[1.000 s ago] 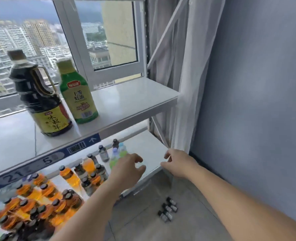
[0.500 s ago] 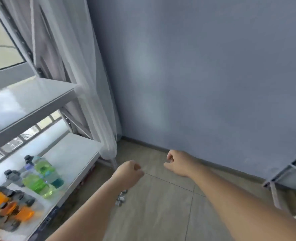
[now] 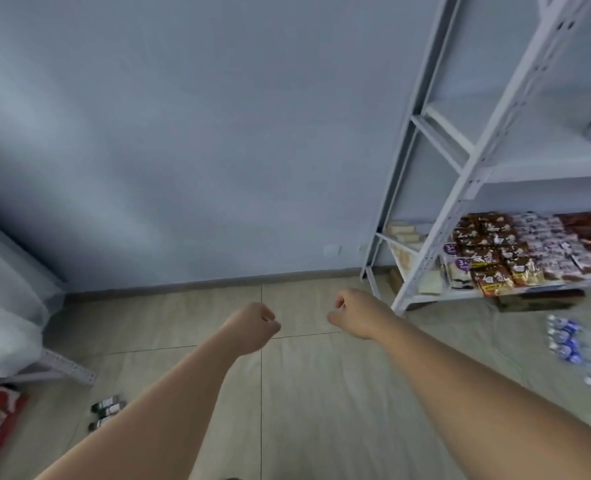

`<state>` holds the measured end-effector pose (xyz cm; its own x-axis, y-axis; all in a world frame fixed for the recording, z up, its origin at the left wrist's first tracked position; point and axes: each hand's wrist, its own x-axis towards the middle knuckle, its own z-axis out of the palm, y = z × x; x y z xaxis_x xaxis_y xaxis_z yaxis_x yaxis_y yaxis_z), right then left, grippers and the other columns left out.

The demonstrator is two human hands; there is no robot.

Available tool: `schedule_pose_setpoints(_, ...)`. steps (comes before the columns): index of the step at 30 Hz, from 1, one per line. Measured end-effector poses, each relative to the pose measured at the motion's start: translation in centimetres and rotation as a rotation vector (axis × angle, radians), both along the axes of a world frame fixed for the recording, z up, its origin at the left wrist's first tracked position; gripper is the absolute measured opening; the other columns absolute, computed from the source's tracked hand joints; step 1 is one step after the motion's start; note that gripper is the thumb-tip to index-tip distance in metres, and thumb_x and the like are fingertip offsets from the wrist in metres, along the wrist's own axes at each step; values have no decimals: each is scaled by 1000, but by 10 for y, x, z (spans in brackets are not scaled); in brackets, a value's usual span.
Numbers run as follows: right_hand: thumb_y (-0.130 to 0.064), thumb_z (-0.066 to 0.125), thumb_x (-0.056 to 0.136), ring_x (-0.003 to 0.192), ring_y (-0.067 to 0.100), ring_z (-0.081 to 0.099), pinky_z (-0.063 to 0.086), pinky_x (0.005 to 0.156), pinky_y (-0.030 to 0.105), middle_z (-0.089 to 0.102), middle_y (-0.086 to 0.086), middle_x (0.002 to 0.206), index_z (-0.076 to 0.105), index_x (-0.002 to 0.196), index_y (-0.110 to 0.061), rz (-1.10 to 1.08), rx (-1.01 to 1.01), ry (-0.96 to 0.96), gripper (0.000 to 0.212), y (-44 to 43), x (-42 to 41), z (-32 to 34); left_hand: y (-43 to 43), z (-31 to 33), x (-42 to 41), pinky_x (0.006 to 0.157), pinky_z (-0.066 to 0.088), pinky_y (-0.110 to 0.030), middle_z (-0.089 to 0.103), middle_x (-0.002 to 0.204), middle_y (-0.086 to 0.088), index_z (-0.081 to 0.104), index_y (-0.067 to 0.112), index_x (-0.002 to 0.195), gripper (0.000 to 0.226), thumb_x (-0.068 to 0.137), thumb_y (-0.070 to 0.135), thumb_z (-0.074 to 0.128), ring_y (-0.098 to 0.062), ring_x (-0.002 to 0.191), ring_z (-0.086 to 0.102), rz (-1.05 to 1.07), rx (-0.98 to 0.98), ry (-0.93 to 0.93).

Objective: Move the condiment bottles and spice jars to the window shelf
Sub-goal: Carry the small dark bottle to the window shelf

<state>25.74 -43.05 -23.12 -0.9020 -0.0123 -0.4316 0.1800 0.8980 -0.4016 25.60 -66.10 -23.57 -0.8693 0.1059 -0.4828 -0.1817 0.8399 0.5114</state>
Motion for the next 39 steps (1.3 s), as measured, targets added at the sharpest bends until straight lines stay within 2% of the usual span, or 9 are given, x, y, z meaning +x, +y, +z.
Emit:
schedule_pose_setpoints(4, -44, 61, 89, 94, 23, 66, 55, 89, 41, 68, 3, 107, 63, 110, -19, -121, -17, -6, 33, 63, 2, 0, 67, 3, -27, 79, 41, -24, 67, 109, 0, 67, 16, 120, 28, 95, 31, 65, -16, 88, 60, -86, 39, -6)
schedule_pose_setpoints(6, -43, 60, 89, 94, 23, 66, 56, 89, 41, 68, 3, 106, 63, 110, -20, -172, -24, -3, 31, 87, 1, 2, 97, 6, -43, 73, 44, -26, 67, 99, -1, 68, 19, 105, 16, 93, 30, 66, -17, 77, 59, -138, 52, 0)
schedule_pose_setpoints(9, -42, 61, 90, 94, 22, 67, 56, 89, 43, 68, 2, 107, 63, 110, -20, -244, -19, 12, 30, 121, -6, 6, 138, 13, -65, 60, 35, -24, 55, 88, 0, 55, 22, 88, 11, 92, 28, 63, -18, 76, 50, -253, 49, 38)
schedule_pose_setpoints(16, -44, 63, 91, 85, 12, 64, 56, 79, 35, 66, -6, 102, 58, 107, -29, -383, 16, 77, 23, 189, -40, 23, 226, 31, -123, 72, 45, -31, 59, 91, -8, 57, 14, 90, 15, 95, 28, 62, -22, 79, 57, -399, 154, 35)
schedule_pose_setpoints(20, -45, 64, 92, 92, 15, 64, 57, 88, 39, 65, -4, 108, 59, 117, -27, -461, 0, 102, 32, 216, -54, 31, 269, 39, -142, 87, 54, -41, 64, 94, -10, 65, 6, 94, 21, 94, 27, 60, -26, 87, 63, -482, 195, 57)
schedule_pose_setpoints(25, -47, 63, 93, 100, 17, 63, 55, 95, 43, 64, -3, 111, 57, 120, -25, -532, -33, 110, 36, 247, -54, 37, 313, 42, -152, 83, 52, -32, 68, 98, -1, 72, 13, 109, 26, 95, 32, 61, -19, 88, 65, -524, 227, 37)
schedule_pose_setpoints(33, -44, 63, 94, 99, 17, 62, 55, 92, 39, 62, -3, 112, 60, 121, -21, -559, -118, 163, 35, 326, -45, 43, 400, 49, -152, 71, 44, -29, 53, 76, -2, 59, 15, 78, 22, 96, 27, 62, -18, 72, 54, -527, 241, 63)
schedule_pose_setpoints(36, -46, 64, 94, 98, 15, 62, 55, 92, 40, 63, -3, 113, 60, 122, -23, -532, -119, 189, 36, 369, -39, 48, 445, 54, -142, 69, 45, -27, 60, 78, -4, 64, 14, 85, 16, 96, 25, 62, -19, 72, 56, -475, 269, 58)
schedule_pose_setpoints(39, -46, 65, 94, 98, 16, 64, 56, 89, 38, 65, -4, 112, 61, 122, -23, -515, -101, 228, 36, 419, -31, 58, 491, 57, -130, 68, 45, -27, 61, 83, -6, 70, 1, 93, 27, 96, 25, 60, -19, 71, 55, -469, 271, 91)
